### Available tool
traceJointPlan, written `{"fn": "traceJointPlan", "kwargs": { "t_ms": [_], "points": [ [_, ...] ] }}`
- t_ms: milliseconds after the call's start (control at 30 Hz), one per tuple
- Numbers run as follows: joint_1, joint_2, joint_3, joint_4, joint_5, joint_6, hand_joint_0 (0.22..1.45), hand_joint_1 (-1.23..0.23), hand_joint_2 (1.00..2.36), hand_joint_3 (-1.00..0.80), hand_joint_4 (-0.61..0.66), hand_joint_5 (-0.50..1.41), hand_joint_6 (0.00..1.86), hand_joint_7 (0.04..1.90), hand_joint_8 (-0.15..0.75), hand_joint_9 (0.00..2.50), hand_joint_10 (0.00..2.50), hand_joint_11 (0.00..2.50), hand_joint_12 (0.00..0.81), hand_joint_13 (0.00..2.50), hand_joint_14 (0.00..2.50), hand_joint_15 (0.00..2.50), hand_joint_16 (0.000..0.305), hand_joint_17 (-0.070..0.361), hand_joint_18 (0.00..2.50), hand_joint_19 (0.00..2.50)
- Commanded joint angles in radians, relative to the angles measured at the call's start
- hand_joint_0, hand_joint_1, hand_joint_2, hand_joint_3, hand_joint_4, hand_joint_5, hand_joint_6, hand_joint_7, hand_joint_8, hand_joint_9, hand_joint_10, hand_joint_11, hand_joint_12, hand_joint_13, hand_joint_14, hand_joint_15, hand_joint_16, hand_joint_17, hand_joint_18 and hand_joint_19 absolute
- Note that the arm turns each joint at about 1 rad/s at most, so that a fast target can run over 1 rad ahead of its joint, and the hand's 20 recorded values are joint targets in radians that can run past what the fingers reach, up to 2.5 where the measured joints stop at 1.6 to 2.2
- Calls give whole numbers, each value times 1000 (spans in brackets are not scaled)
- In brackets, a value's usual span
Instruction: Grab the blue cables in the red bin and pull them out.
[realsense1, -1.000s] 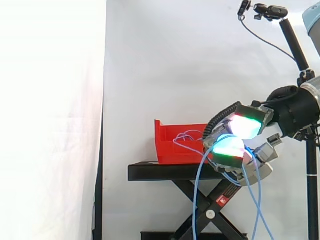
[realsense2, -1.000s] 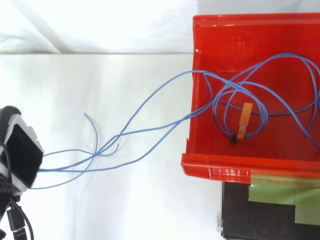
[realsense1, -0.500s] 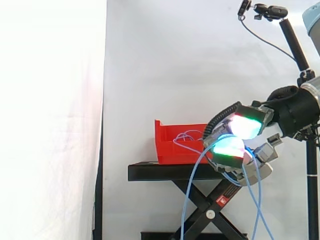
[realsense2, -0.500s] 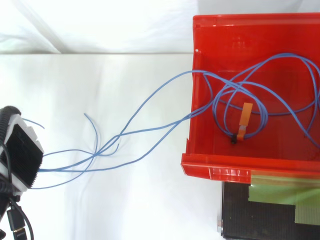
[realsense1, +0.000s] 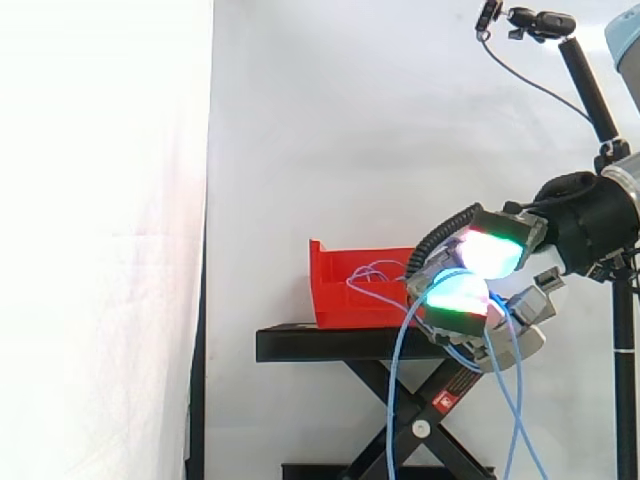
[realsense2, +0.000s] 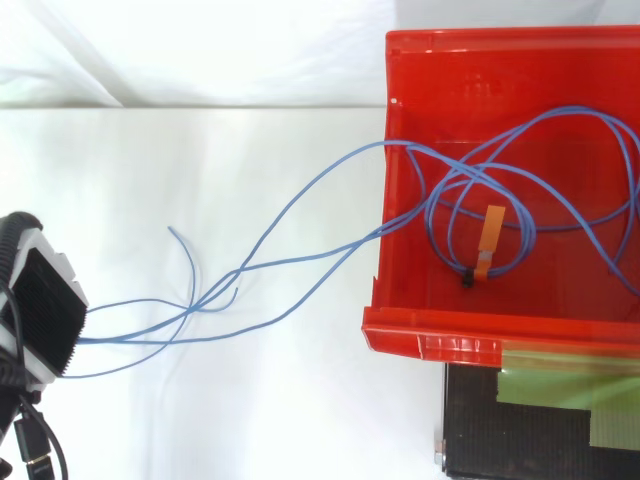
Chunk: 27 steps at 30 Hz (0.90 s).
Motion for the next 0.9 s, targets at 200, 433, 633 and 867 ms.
{"fn": "traceJointPlan", "kwargs": {
  "t_ms": [200, 433, 633, 867],
  "points": [
    [0, 0, 0, 2, -1, 0, 958, -1033, 1012, -668, 43, 758, 1643, 260, 237, 1150, 32, 1251, 294, 1274, 875, 1322, 41, 92, 1074, 1503],
    [0, 0, 0, 2, -1, 0, 959, -1033, 1012, -673, 40, 759, 1643, 261, 235, 1149, 31, 1241, 299, 1272, 864, 1333, 41, 93, 1074, 1502],
    [0, 0, 0, 2, -1, 0, 959, -1033, 1011, -670, 45, 759, 1643, 260, 235, 1149, 31, 1244, 299, 1272, 856, 1332, 41, 93, 1074, 1504],
    [0, 0, 0, 2, -1, 0, 960, -1033, 1011, -676, 37, 759, 1643, 261, 235, 1149, 31, 1243, 298, 1272, 865, 1323, 41, 92, 1073, 1496]
  ]
}}
